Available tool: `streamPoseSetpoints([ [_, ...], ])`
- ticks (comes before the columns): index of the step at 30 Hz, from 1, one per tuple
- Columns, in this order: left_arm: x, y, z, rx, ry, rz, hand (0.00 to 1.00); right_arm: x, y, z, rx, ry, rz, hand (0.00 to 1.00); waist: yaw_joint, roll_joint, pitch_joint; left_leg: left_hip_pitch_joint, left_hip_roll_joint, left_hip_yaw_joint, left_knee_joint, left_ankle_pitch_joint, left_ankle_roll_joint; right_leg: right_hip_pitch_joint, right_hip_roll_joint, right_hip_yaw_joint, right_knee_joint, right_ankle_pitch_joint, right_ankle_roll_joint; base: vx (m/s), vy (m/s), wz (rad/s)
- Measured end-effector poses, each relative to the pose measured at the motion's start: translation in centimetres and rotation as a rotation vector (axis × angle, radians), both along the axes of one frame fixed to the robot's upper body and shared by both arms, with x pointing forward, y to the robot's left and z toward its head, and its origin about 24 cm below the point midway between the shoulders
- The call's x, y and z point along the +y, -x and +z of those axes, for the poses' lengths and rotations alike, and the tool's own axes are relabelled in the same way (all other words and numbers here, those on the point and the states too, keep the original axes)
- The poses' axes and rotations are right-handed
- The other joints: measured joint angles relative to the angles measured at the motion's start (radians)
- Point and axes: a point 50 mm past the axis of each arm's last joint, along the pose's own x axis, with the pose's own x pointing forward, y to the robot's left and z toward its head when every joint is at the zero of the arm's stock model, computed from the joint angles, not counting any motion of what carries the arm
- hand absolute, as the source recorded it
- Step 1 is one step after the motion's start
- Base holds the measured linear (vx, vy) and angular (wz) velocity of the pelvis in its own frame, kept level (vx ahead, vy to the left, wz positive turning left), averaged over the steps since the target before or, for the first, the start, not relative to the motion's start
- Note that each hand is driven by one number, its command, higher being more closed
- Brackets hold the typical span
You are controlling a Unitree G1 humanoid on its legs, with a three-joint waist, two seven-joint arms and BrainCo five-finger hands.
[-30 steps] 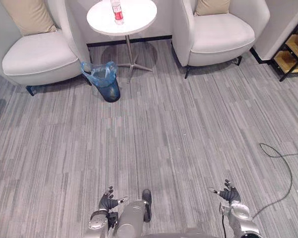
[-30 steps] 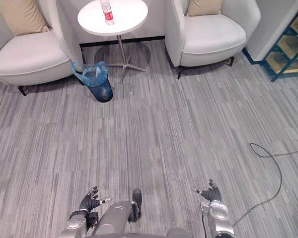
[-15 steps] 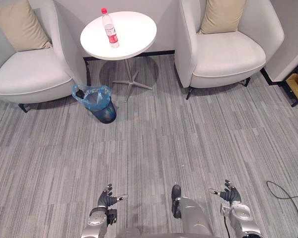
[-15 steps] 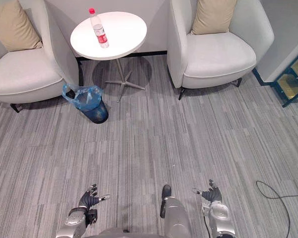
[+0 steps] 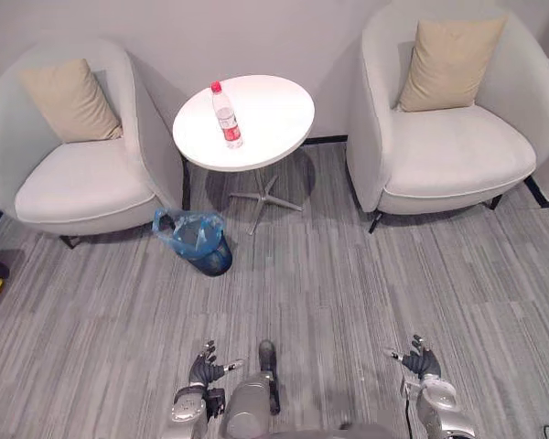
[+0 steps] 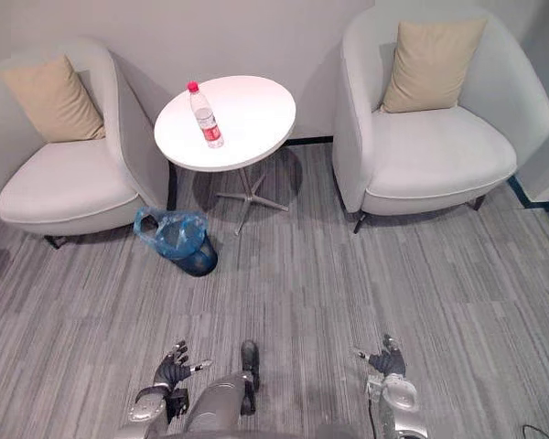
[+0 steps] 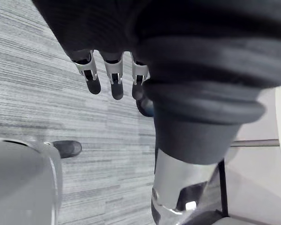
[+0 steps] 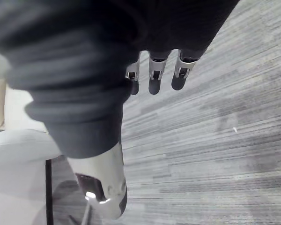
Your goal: Gather rubbish on tea table into small bin, then transfer packed bag to large trash can.
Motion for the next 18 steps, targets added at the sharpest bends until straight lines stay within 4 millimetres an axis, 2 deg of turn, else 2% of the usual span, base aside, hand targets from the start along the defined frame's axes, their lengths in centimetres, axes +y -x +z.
streamPoseSetpoints([
  [2,-0.2,-0.7,0.2,-0.014,0.003,-0.010,0.00,-0.1,0.0,0.0,0.006,0.011,0.009,0.00,-0.001,-0.017,-0.002,-0.035,-0.027,0.003,0.080,-0.072,0.036,-0.031,-0.031,0.019,0.073,0.000,0.003,0.49,0.219,0.08],
  [3,-0.2,-0.7,0.2,-0.014,0.003,-0.011,0.00,-0.1,0.1,0.0,0.010,0.013,0.014,0.00,0.000,-0.018,-0.002,-0.017,-0.040,0.009,0.092,-0.103,0.045,-0.081,-0.045,0.050,0.208,-0.002,0.008,0.52,0.259,0.04],
  [4,-0.1,-0.7,0.2,-0.012,0.001,-0.011,0.00,-0.1,0.2,-0.1,0.012,0.010,0.017,0.00,-0.003,-0.019,-0.003,0.002,-0.046,0.014,0.090,-0.119,0.050,-0.112,-0.057,0.060,0.295,0.008,0.040,0.44,0.204,-0.02],
  [5,0.1,-0.5,0.2,-0.008,-0.003,-0.011,0.00,0.0,0.2,-0.2,0.015,0.009,0.021,0.00,-0.004,-0.021,-0.003,0.053,-0.067,0.014,0.077,-0.146,0.060,-0.177,-0.081,0.085,0.481,0.053,0.148,0.54,0.204,0.02],
  [6,0.3,-0.5,0.2,-0.004,-0.013,-0.015,0.00,0.1,0.4,-0.3,0.025,0.006,0.027,0.00,-0.006,-0.022,-0.002,0.111,-0.082,0.012,0.063,-0.174,0.079,-0.242,-0.093,0.103,0.667,0.064,0.198,0.46,0.136,0.06],
  [7,0.5,-0.5,0.2,-0.003,-0.019,-0.016,0.00,0.2,0.4,-0.4,0.031,0.005,0.031,0.00,-0.007,-0.022,-0.002,0.138,-0.088,0.006,0.054,-0.187,0.087,-0.272,-0.095,0.098,0.739,0.053,0.182,0.37,0.080,0.11],
  [8,0.8,-0.4,0.2,-0.001,-0.025,-0.015,0.00,0.3,0.5,-0.5,0.040,0.010,0.044,0.00,-0.010,-0.021,-0.002,0.181,-0.092,0.002,0.040,-0.198,0.094,-0.316,-0.099,0.082,0.823,0.015,0.147,0.44,0.045,0.24],
  [9,1.1,-0.5,0.3,-0.002,-0.032,-0.012,0.00,0.4,0.4,-0.5,0.042,0.014,0.059,0.00,-0.019,-0.017,0.000,0.247,-0.092,-0.009,0.009,-0.206,0.093,-0.381,-0.089,0.032,0.845,-0.028,0.074,0.44,0.017,0.29],
  [11,1.2,-0.5,0.3,-0.002,-0.034,-0.008,0.00,0.4,0.3,-0.4,0.037,0.013,0.068,0.00,-0.039,-0.014,0.002,0.295,-0.087,-0.033,-0.020,-0.209,0.089,-0.445,-0.072,-0.011,0.782,-0.057,0.021,0.51,-0.097,0.45],
  [12,1.2,-0.7,0.4,-0.009,-0.033,-0.004,0.00,0.1,-0.1,-0.2,0.029,0.026,0.076,0.00,-0.059,0.006,0.014,0.341,-0.054,-0.059,-0.044,-0.217,0.077,-0.514,-0.023,-0.025,0.626,-0.059,0.004,0.48,-0.180,0.51],
  [13,1.1,-0.8,0.4,-0.012,-0.030,-0.004,0.00,0.0,-0.2,-0.1,0.028,0.030,0.077,0.00,-0.060,0.012,0.017,0.355,-0.038,-0.064,-0.049,-0.221,0.070,-0.528,-0.004,-0.021,0.544,-0.047,0.007,0.38,-0.181,0.48],
  [15,1.2,-1.0,0.5,-0.016,-0.033,-0.007,0.00,-0.2,0.1,-0.2,0.035,0.033,0.075,0.00,-0.060,0.005,0.015,0.382,-0.017,-0.091,-0.053,-0.245,0.032,-0.538,0.022,0.011,0.317,0.052,0.008,0.28,-0.165,0.44],
  [16,0.9,-1.0,0.3,-0.008,-0.027,-0.007,0.00,-0.5,0.6,-0.4,0.051,0.038,0.066,0.00,-0.066,0.005,0.019,0.404,-0.004,-0.120,-0.052,-0.268,-0.004,-0.515,0.036,0.007,0.282,0.211,-0.040,0.50,-0.311,0.46],
  [17,0.3,-0.9,0.1,0.001,-0.009,-0.013,0.00,-0.9,0.7,-0.3,0.054,0.046,0.056,0.00,-0.058,0.022,0.012,0.401,0.024,-0.140,-0.046,-0.260,-0.016,-0.508,0.059,-0.008,0.307,0.189,-0.057,0.48,-0.326,0.40],
  [18,0.3,-0.9,0.1,0.003,-0.009,-0.014,0.00,-1.0,0.6,-0.2,0.047,0.050,0.054,0.00,-0.060,0.020,0.012,0.402,0.031,-0.142,-0.035,-0.255,-0.024,-0.510,0.058,-0.013,0.333,0.164,-0.070,0.44,-0.317,0.32],
])
